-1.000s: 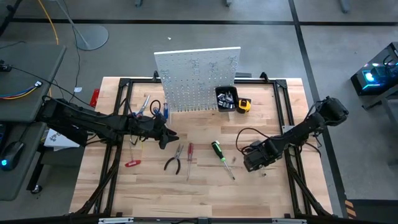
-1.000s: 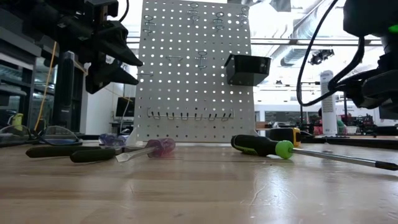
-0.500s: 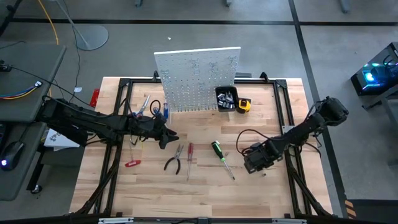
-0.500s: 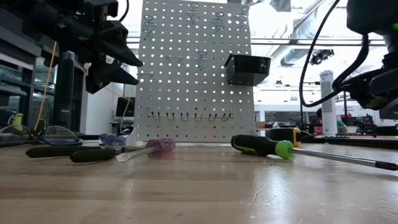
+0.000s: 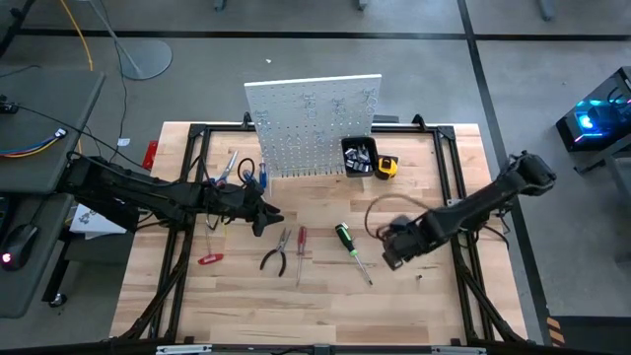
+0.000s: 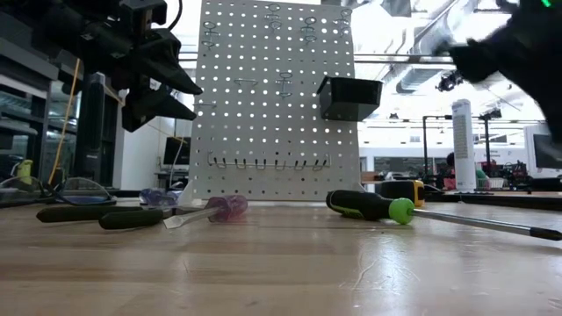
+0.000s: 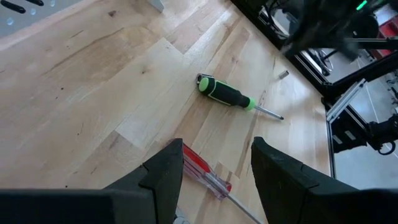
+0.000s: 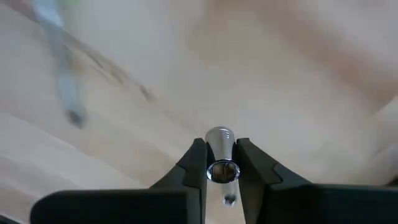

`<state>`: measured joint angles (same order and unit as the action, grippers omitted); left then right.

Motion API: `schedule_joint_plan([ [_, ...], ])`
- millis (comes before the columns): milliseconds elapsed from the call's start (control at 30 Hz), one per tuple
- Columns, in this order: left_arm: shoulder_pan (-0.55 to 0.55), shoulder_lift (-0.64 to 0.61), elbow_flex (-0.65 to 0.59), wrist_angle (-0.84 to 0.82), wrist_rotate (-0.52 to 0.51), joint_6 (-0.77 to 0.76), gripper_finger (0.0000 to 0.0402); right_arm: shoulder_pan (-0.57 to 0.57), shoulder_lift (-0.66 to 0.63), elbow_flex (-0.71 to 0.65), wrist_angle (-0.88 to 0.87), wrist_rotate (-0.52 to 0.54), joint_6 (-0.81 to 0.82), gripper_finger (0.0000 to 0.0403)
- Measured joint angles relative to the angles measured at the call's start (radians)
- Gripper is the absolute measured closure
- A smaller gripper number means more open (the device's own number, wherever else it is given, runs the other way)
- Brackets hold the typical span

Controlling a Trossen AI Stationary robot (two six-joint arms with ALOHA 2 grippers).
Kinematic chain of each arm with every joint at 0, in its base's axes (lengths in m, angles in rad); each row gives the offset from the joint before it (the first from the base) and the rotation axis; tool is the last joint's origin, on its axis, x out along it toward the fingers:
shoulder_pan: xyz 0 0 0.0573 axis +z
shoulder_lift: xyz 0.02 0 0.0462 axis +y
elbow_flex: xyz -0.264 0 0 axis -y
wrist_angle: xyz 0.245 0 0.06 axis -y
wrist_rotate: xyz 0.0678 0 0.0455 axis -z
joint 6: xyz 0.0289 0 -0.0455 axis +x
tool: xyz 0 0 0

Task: Hang tools onto peg board
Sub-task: Put the silver socket into the black bin on the peg board

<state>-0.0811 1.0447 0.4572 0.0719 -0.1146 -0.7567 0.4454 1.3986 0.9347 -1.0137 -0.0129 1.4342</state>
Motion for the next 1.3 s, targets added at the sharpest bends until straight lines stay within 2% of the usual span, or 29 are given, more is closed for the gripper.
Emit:
schedule_joint_plan([
  [133, 0.000, 0.000, 0.000, 0.000, 0.000, 0.000, 0.0229, -0.058, -0.047, 0.208, -0.199, 0.329, -0.107, 0.0362],
  [233, 0.000, 0.000, 0.000, 0.000, 0.000, -0.001, 0.0229, -0.113, -0.071, 0.326, -0.269, 0.555, -0.158, 0.0362],
  [333, 0.000, 0.000, 0.000, 0.000, 0.000, 0.000, 0.0229, -0.184, -0.088, 0.393, -0.240, 0.678, -0.269, 0.0362],
  [433, 0.000, 0.000, 0.000, 0.000, -0.001, 0.000, 0.0229, -0.278, -0.092, 0.421, -0.131, 0.712, -0.441, 0.0362],
  [500, 0.000, 0.000, 0.000, 0.000, -0.001, 0.001, 0.0229, -0.343, -0.091, 0.418, -0.037, 0.700, -0.541, 0.0356],
  [600, 0.000, 0.000, 0.000, 0.000, -0.001, 0.001, 0.0229, -0.433, -0.087, 0.405, 0.086, 0.666, -0.650, 0.0326],
  [767, 0.000, 0.000, 0.000, 0.000, -0.001, -0.011, 0.0229, -0.567, -0.076, 0.405, 0.215, 0.566, -0.722, 0.0267],
  [900, 0.000, 0.000, 0.000, 0.000, -0.001, -0.017, 0.0229, -0.622, -0.077, 0.405, 0.240, 0.465, -0.773, 0.0236],
  [1000, 0.000, 0.000, 0.000, 0.001, -0.001, -0.017, 0.0229, -0.628, -0.087, 0.405, 0.220, 0.350, -0.793, 0.0227],
  [1067, 0.000, 0.000, 0.000, 0.000, -0.001, -0.017, 0.0229, -0.611, -0.091, 0.405, 0.197, 0.219, -0.805, 0.0226],
  [1200, 0.000, 0.000, 0.000, 0.000, -0.001, -0.017, 0.0229, -0.522, -0.073, 0.405, 0.096, -0.015, -0.814, 0.0225],
  [1300, 0.000, 0.000, 0.000, 0.000, -0.001, -0.017, 0.0229, -0.427, -0.040, 0.405, -0.005, -0.094, -0.897, 0.0225],
])
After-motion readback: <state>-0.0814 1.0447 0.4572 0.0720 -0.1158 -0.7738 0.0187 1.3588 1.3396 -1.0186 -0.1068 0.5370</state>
